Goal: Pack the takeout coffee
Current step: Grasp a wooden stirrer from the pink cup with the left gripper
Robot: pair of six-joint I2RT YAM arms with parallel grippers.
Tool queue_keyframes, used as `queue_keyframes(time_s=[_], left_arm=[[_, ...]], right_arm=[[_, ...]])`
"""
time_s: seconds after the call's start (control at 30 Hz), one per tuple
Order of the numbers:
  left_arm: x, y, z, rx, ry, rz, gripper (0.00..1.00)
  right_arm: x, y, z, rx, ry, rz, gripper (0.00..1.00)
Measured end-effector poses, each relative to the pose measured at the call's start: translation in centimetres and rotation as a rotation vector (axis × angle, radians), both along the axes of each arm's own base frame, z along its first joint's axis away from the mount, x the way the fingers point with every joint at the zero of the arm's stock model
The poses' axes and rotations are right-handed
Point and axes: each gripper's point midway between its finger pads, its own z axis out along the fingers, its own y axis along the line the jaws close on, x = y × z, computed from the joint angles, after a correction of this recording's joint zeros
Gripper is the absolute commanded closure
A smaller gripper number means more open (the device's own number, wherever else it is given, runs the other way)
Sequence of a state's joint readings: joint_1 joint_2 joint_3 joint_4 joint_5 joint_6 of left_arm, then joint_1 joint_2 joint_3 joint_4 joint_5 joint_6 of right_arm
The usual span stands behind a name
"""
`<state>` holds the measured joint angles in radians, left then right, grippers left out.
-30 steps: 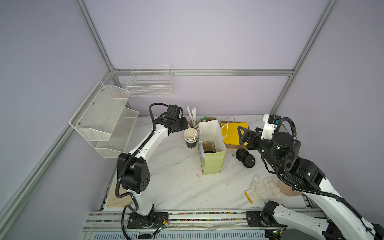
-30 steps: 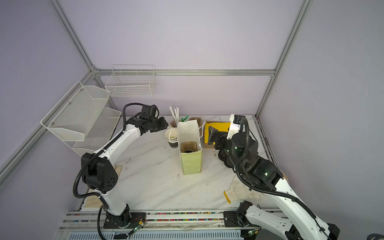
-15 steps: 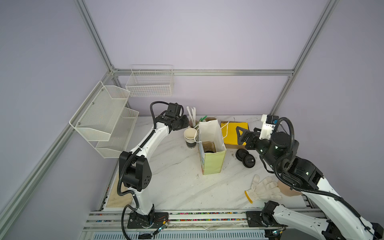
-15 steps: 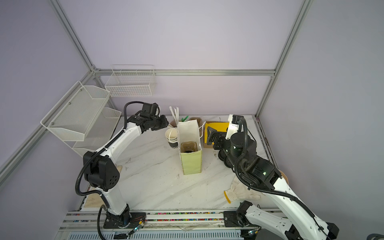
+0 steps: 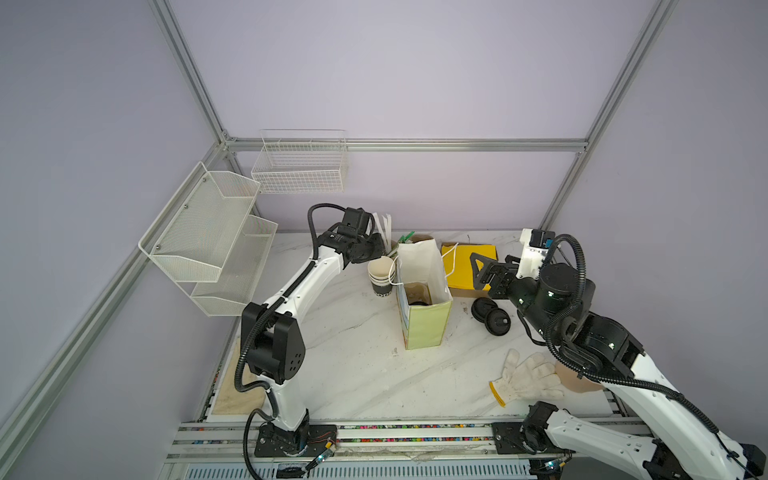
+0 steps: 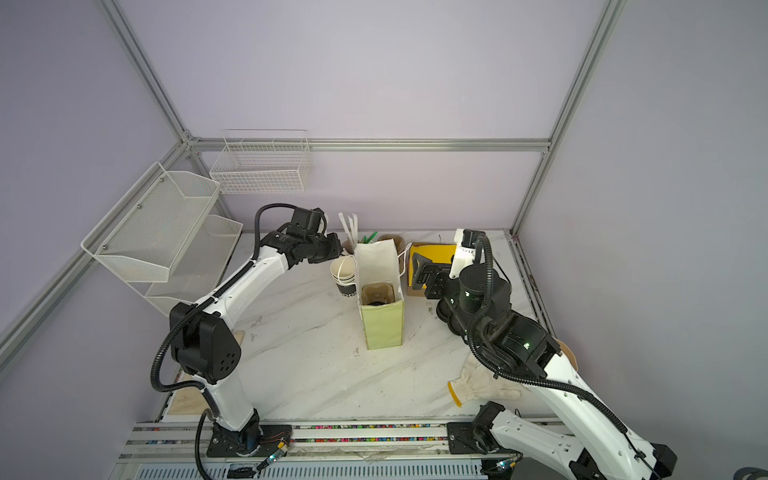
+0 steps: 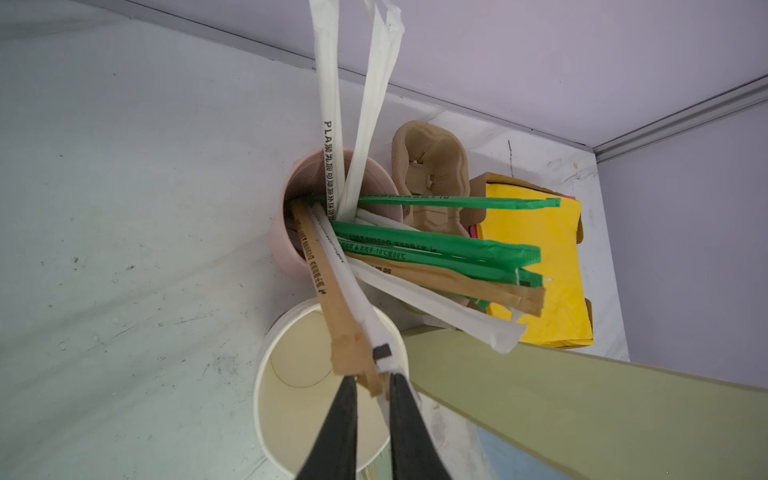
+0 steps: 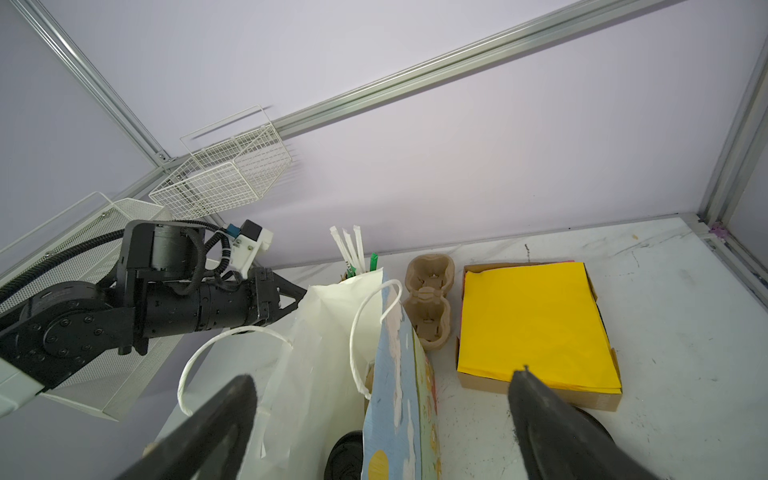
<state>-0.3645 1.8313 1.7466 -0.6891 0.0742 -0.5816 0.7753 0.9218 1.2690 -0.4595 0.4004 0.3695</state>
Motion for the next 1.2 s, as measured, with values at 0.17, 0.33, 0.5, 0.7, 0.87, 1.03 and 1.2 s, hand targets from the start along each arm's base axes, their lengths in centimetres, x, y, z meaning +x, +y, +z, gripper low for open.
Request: queue_keyframes(time_s=[0.17,0.33,0.5,0.7,0.87,1.03,1.2], left_arm=[[2.1,-0.1,2.5,0.002,-0.06,0.003,0.96],[2.4,-0.1,3.0,0.007,-0.068,-0.001,0.91],[2.0,0.0,2.6,0.023,-0.052,-0.012,0.83],[1.7,0.1,2.3,0.029,-0.043,-0.019,0.78],[1.4,0.1,2.0,0.034,-0.025,-0.024,0.76],[1.2,0.0,1.3,0.047,-0.008,-0.036,0.76],[1.2,0.0,-0.6,0.083,0.032,-0.044,0.77]], right_arm=[[0.0,0.0,0.0,0.0,0.0,0.0,0.03],[0.0,0.0,0.0,0.0,0.0,0.0,0.03],[0.0,0.0,0.0,-0.001,0.0,0.0,0.03],[0.0,0.0,0.0,-0.001,0.0,0.001,0.03],[0.0,0.1,0.0,0.0,0.001,0.005,0.02],[0.0,0.1,0.0,0.0,0.001,0.005,0.03],[0.0,0.1,0.0,0.0,0.001,0.005,0.03]])
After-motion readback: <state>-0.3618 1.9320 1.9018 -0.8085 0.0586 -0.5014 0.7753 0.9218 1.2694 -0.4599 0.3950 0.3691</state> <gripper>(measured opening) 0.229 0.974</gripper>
